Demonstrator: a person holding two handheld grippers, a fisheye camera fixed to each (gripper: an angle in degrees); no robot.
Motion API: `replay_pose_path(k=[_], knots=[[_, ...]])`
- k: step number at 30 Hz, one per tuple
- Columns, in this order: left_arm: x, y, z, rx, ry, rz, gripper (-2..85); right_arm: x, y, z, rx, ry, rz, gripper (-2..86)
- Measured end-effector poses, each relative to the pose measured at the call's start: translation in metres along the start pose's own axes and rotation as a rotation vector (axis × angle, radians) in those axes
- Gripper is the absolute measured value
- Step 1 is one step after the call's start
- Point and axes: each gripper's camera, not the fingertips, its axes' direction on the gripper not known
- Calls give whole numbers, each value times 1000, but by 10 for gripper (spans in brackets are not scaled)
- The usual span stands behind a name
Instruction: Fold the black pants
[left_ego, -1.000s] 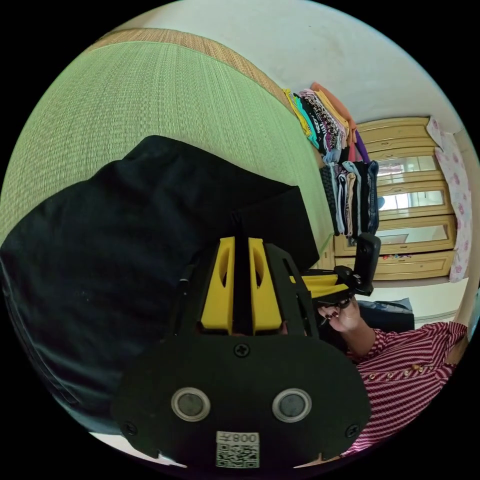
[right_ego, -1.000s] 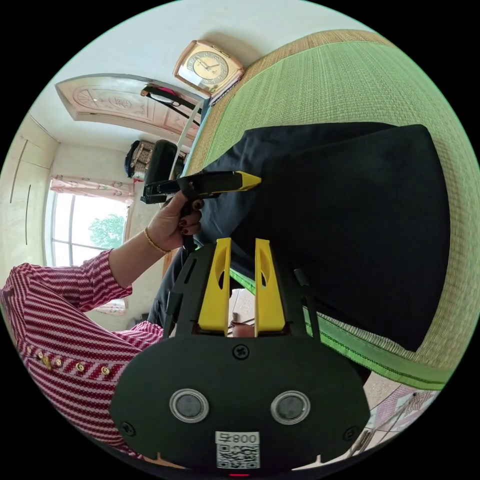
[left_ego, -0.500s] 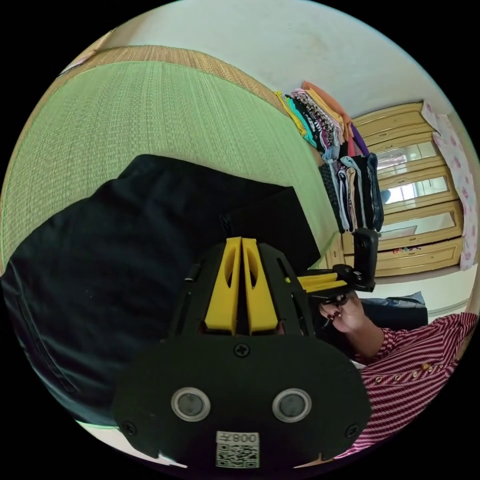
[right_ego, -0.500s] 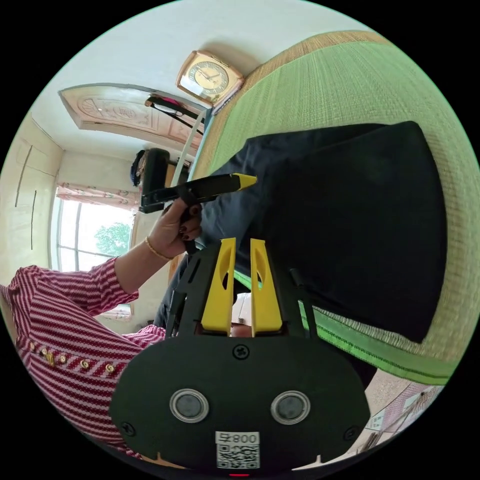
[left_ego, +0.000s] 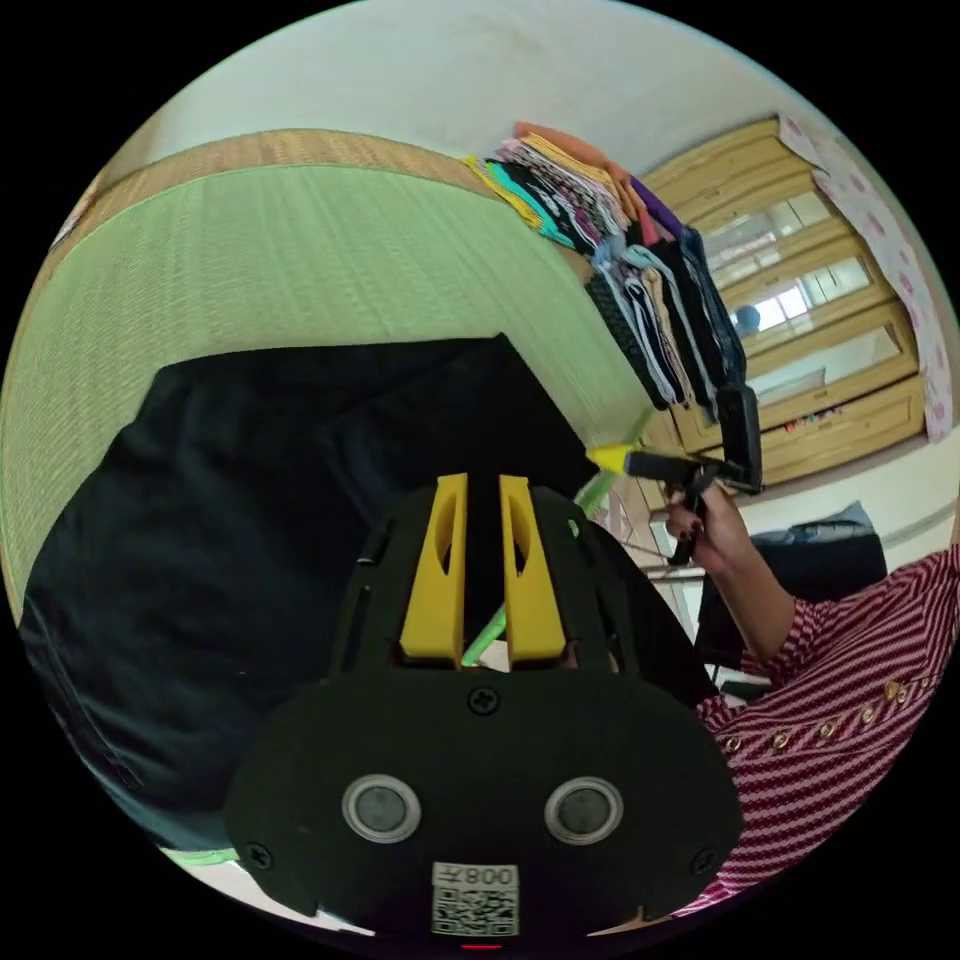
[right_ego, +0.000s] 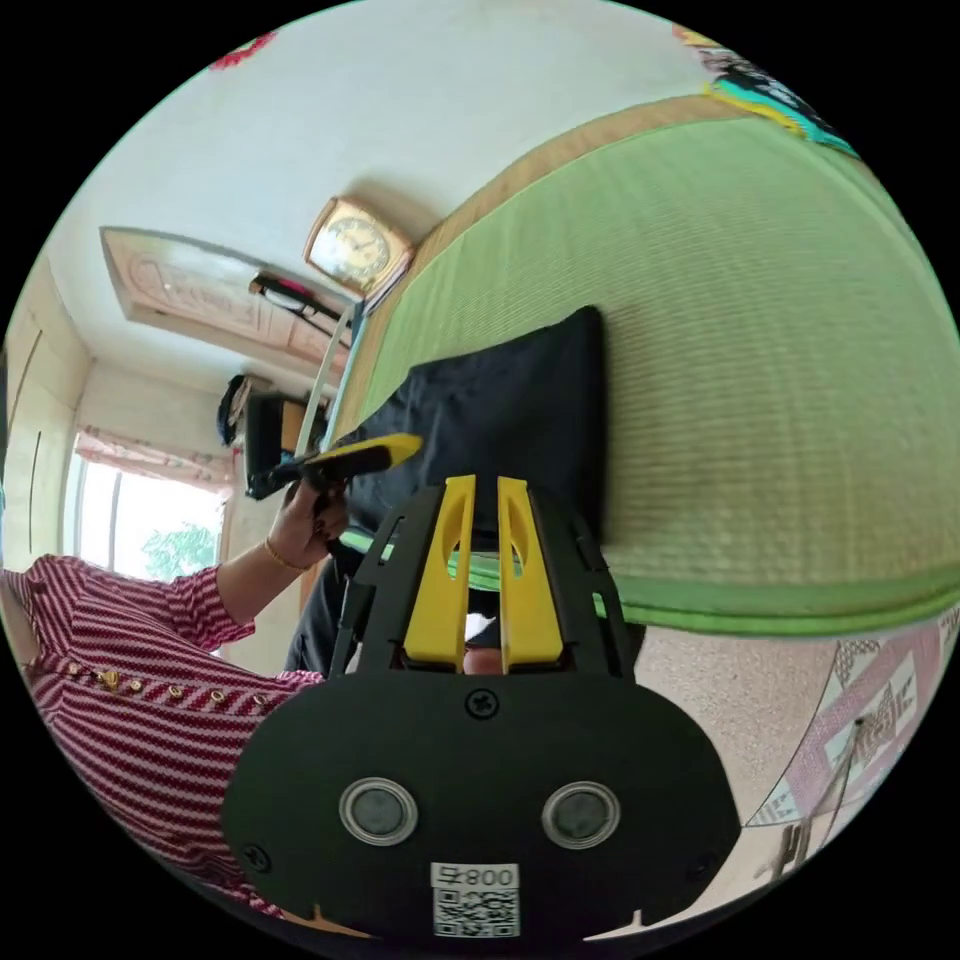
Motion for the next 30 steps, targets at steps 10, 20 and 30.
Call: replay_pose_path(k=[10,20,30], knots=[[83,-24,87,-183,-110,292,115,104,25,-14,-20,-231,157,77],[89,-18,119,-176,-216,253,70,133,23,-17,-35,-347,120,80],[71,2,119,-73,-135,182,35,189,-1,-47,54,-337,174,82]])
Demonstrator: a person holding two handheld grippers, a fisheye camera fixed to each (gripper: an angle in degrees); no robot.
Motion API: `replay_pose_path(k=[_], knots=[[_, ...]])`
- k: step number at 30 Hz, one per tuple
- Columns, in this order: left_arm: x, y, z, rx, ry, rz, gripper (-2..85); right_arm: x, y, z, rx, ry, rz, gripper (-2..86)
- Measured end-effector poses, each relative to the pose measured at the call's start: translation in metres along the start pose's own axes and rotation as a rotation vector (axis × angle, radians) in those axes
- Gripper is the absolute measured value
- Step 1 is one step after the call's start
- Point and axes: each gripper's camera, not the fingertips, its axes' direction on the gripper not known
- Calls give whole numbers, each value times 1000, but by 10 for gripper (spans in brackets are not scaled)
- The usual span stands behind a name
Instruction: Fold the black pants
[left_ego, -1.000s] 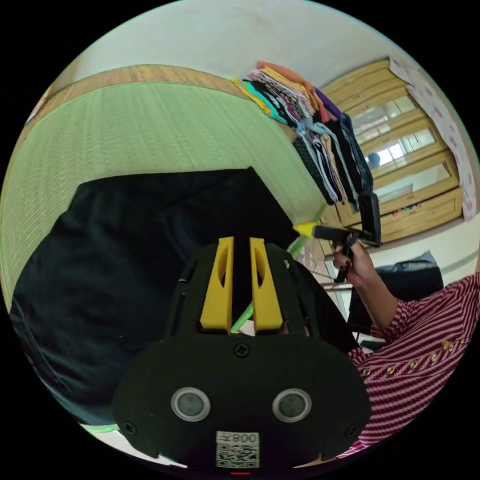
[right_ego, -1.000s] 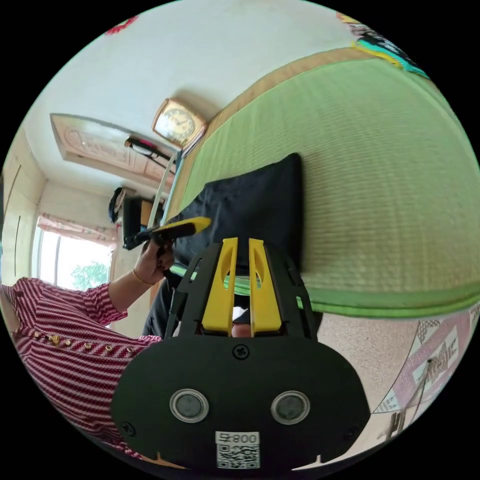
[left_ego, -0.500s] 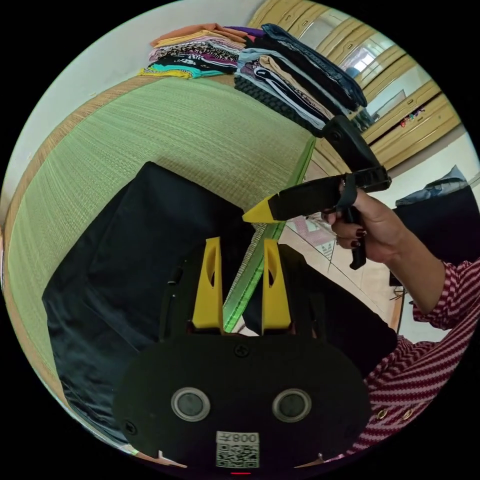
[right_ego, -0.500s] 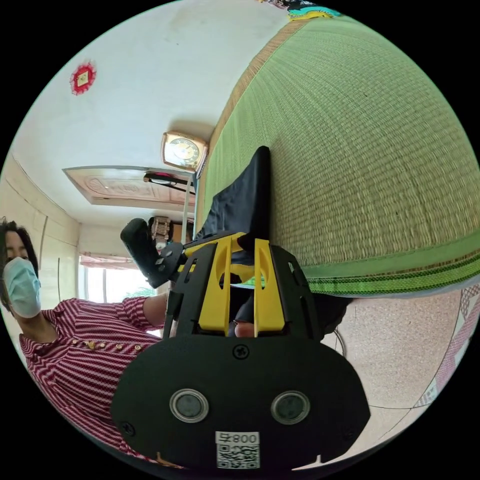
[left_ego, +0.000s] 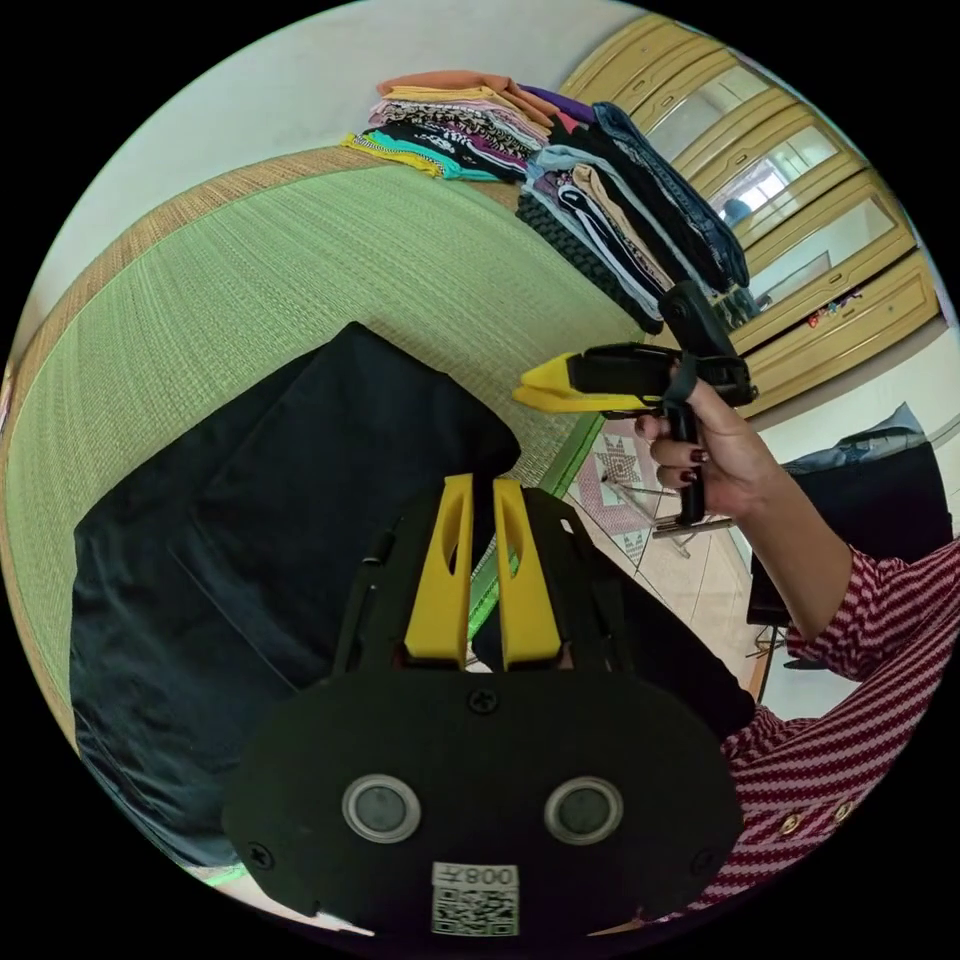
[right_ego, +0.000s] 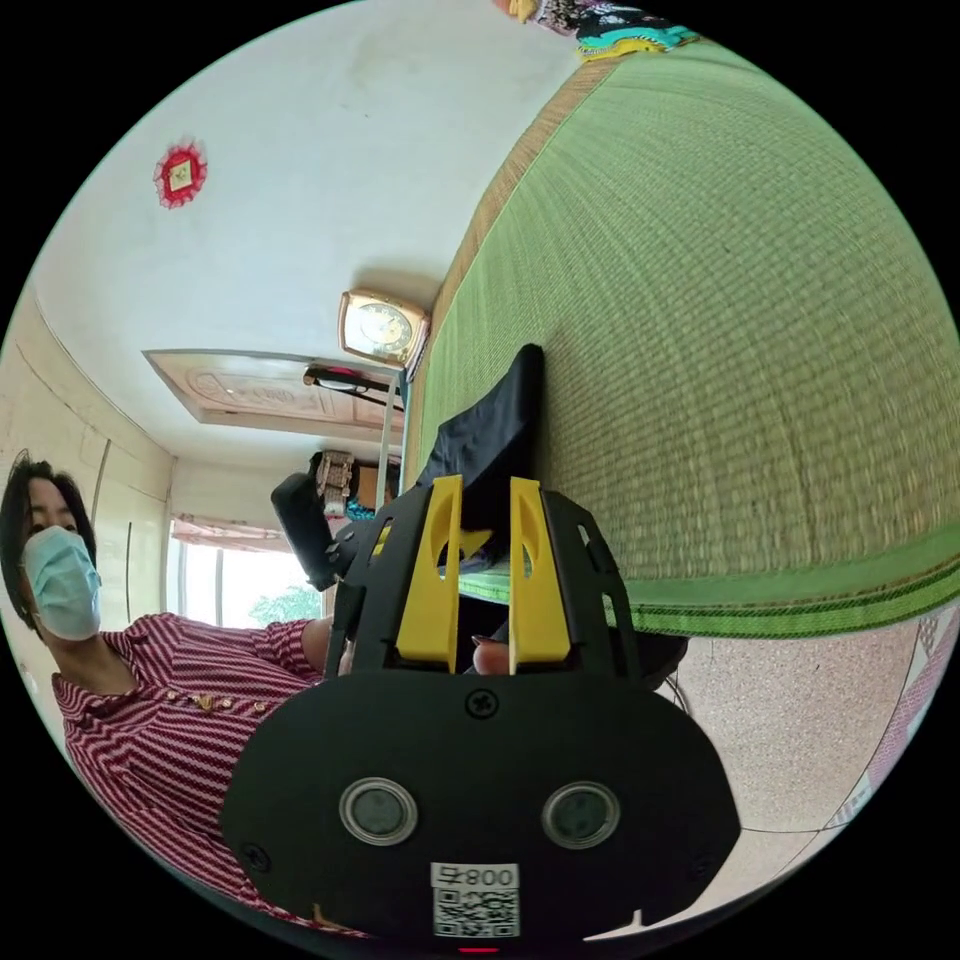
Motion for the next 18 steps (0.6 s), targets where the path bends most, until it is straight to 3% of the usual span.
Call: replay_pose_path(k=[11,18], knots=[[-20,32,11,52,16,12,30,21,-108,52,-100,6,60,88],[-38,50,27,56,30,16,28,22,-131,78,-167,34,91,44]])
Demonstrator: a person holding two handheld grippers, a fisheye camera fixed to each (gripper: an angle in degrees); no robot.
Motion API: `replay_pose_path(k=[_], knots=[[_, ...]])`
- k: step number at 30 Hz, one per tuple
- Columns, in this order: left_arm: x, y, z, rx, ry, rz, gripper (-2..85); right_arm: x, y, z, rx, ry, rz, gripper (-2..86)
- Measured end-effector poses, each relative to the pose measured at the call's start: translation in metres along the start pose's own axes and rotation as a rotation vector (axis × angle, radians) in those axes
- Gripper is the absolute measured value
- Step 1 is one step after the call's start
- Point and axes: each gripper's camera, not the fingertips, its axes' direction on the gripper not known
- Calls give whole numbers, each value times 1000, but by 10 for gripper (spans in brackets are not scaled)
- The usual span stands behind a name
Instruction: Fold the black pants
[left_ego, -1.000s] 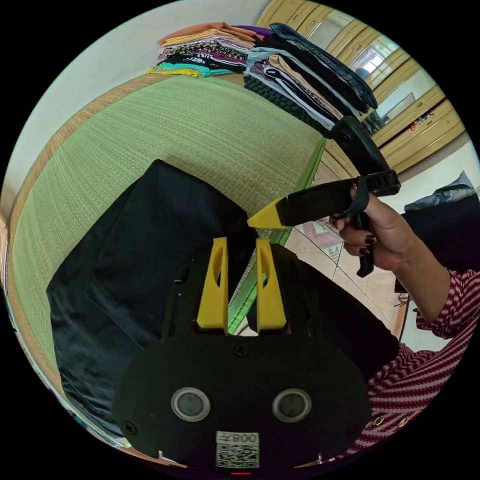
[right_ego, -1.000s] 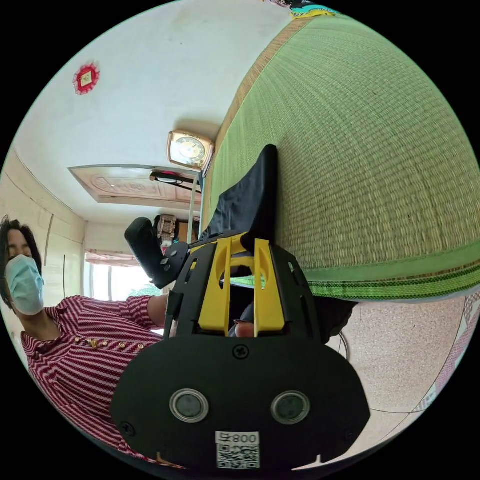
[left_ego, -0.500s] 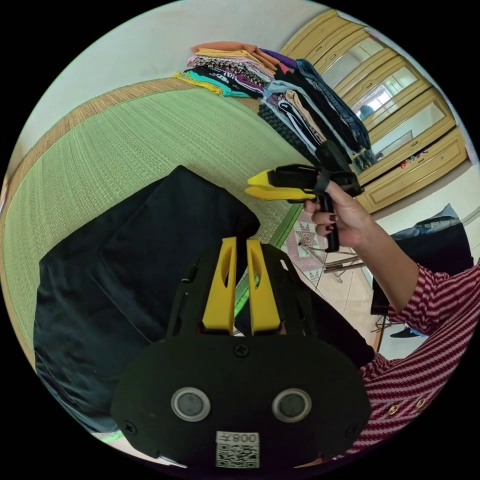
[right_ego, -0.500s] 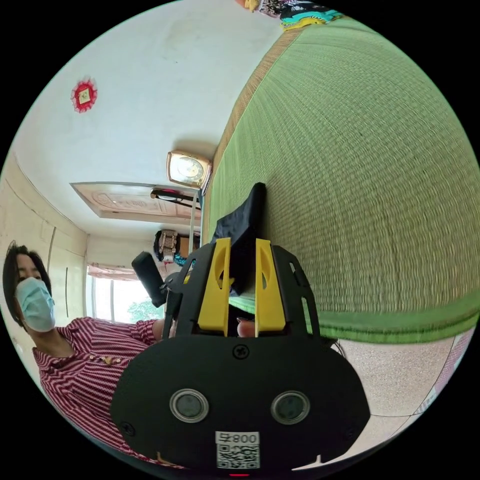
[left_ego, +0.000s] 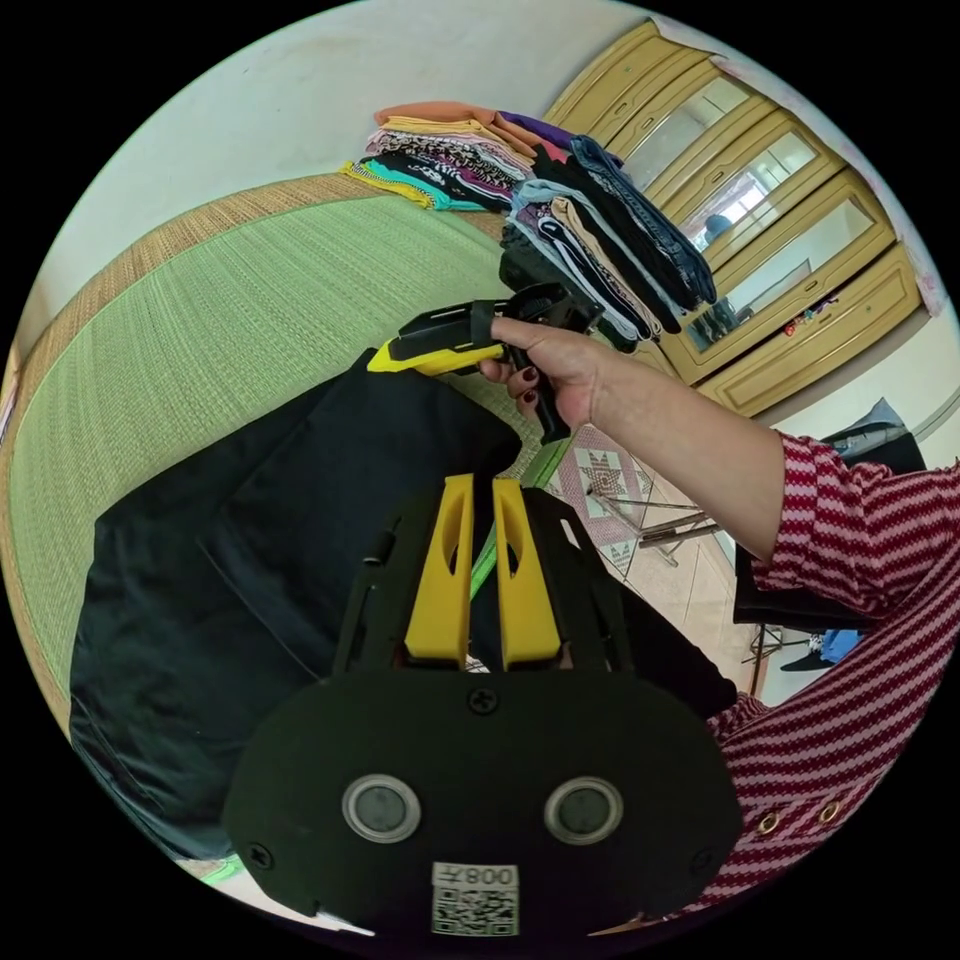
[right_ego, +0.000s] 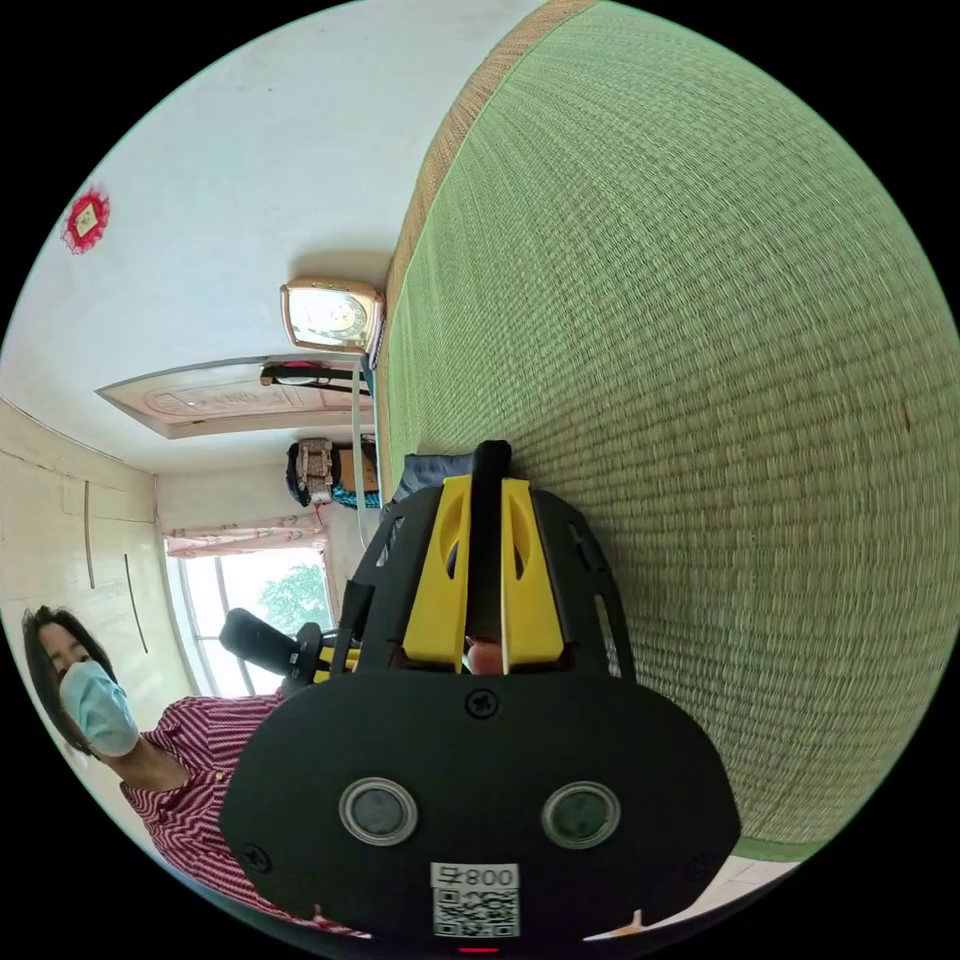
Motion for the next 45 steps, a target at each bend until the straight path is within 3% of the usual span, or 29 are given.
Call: replay_pose_path(k=[11,20,31,45], knots=[[-43,37,18,59,149,-4,28,-32,34,-42,136,3,10,22],[-107,92,-14,213,213,-56,28,-143,47,-26,212,-38,-100,20],[-228,210,-58,463,256,-338,21,-336,16,134,96,-44,-284,21],[-373,336,-73,695,200,-680,17,-497,-39,405,-166,21,-344,21]])
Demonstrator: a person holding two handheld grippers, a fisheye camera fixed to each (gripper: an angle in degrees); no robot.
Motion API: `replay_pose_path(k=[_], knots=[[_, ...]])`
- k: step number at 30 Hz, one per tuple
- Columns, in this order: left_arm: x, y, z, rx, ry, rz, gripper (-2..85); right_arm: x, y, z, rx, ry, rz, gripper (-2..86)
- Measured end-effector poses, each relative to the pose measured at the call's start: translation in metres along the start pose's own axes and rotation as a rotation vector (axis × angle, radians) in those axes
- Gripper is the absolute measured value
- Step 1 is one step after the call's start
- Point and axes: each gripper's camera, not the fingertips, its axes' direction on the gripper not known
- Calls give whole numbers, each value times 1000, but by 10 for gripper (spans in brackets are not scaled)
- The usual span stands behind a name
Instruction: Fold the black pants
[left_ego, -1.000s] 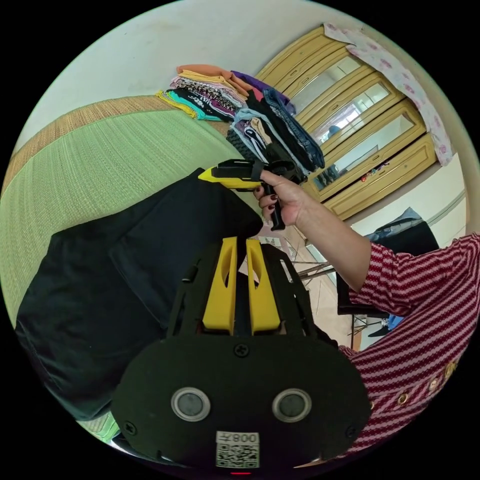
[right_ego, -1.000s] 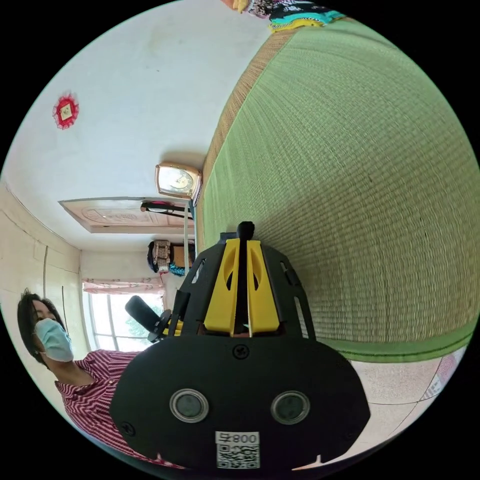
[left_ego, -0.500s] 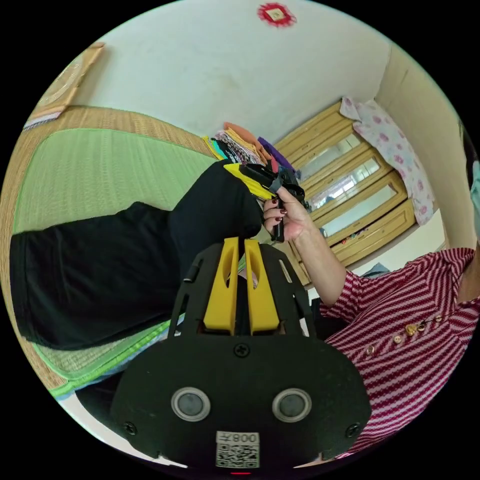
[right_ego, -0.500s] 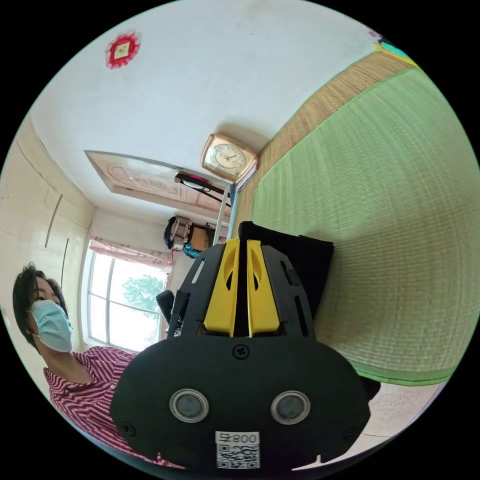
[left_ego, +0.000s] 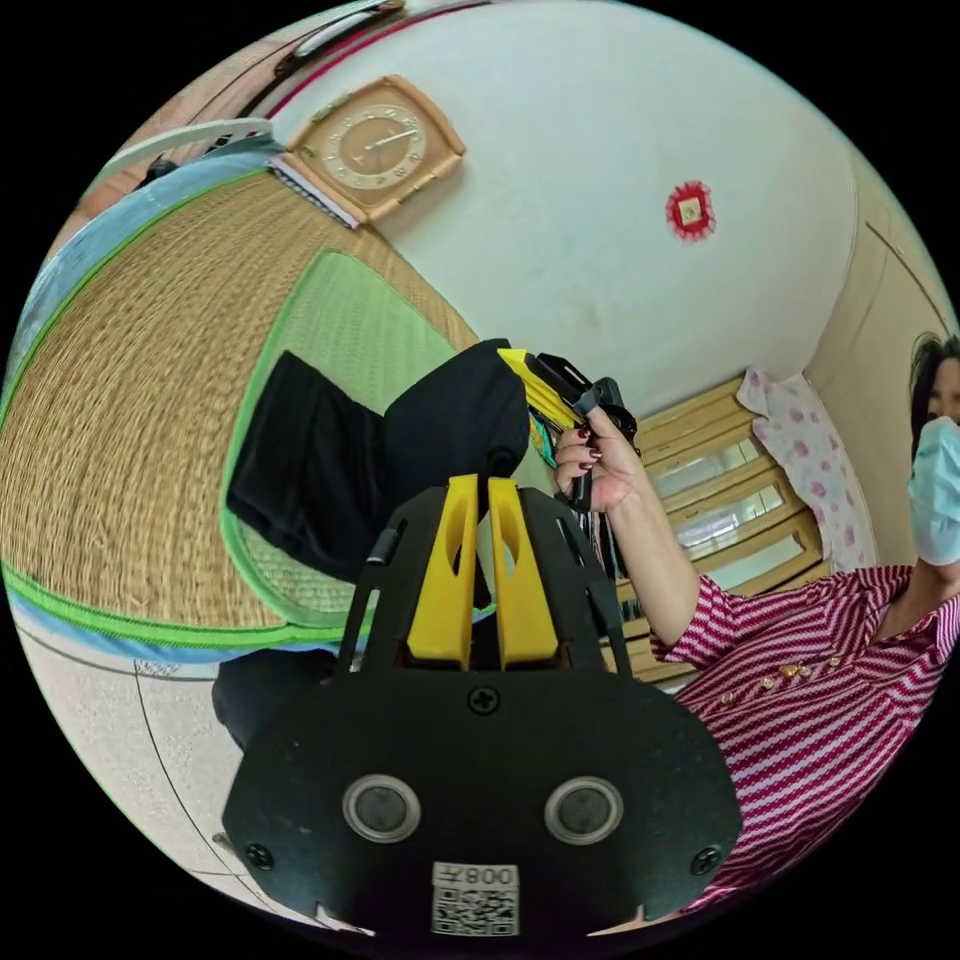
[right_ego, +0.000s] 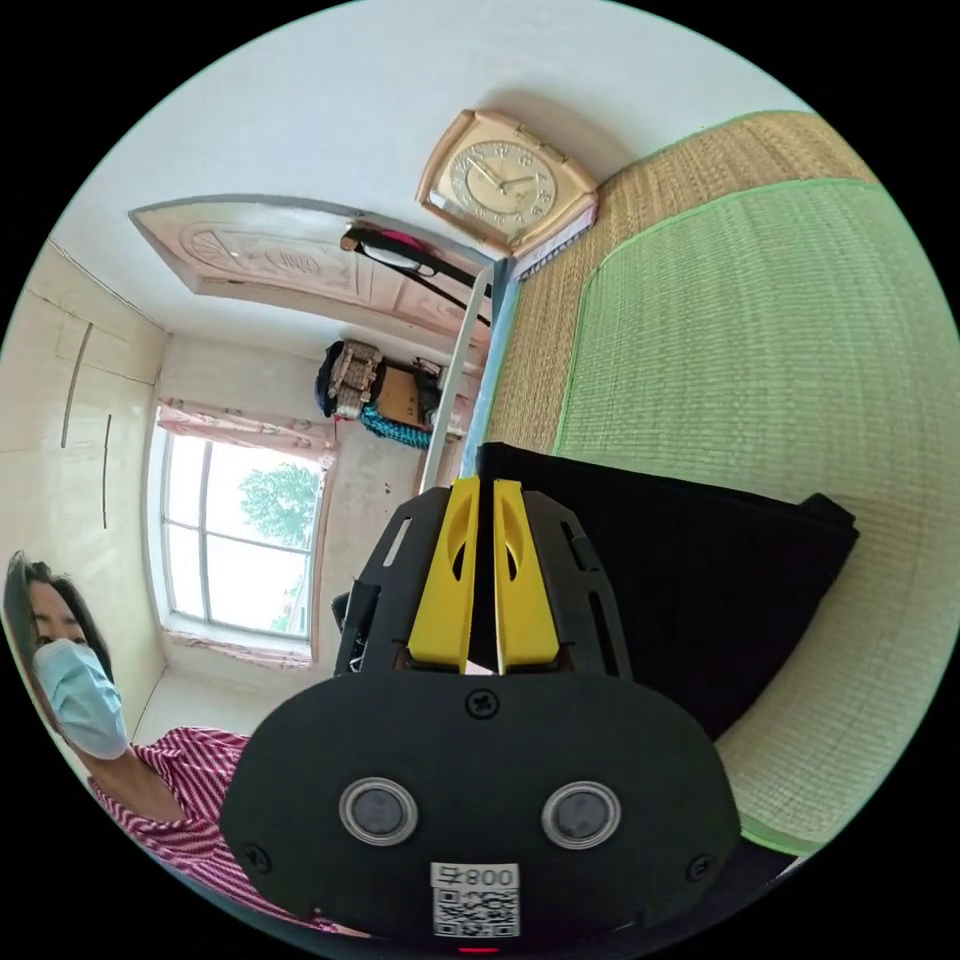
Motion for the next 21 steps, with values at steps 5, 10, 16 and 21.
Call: replay_pose_path(k=[5,10,16,21], knots=[[-57,-11,-8,40,-16,-115,17,-17,-36,76,-90,55,29,21],[-99,-23,-8,54,-34,-197,17,-28,-66,137,-168,79,62,19],[-130,-40,-10,53,-82,-237,17,-62,-83,157,-171,7,-17,4],[-133,-54,-23,120,-152,-214,12,-77,-90,184,-238,46,-45,1]])
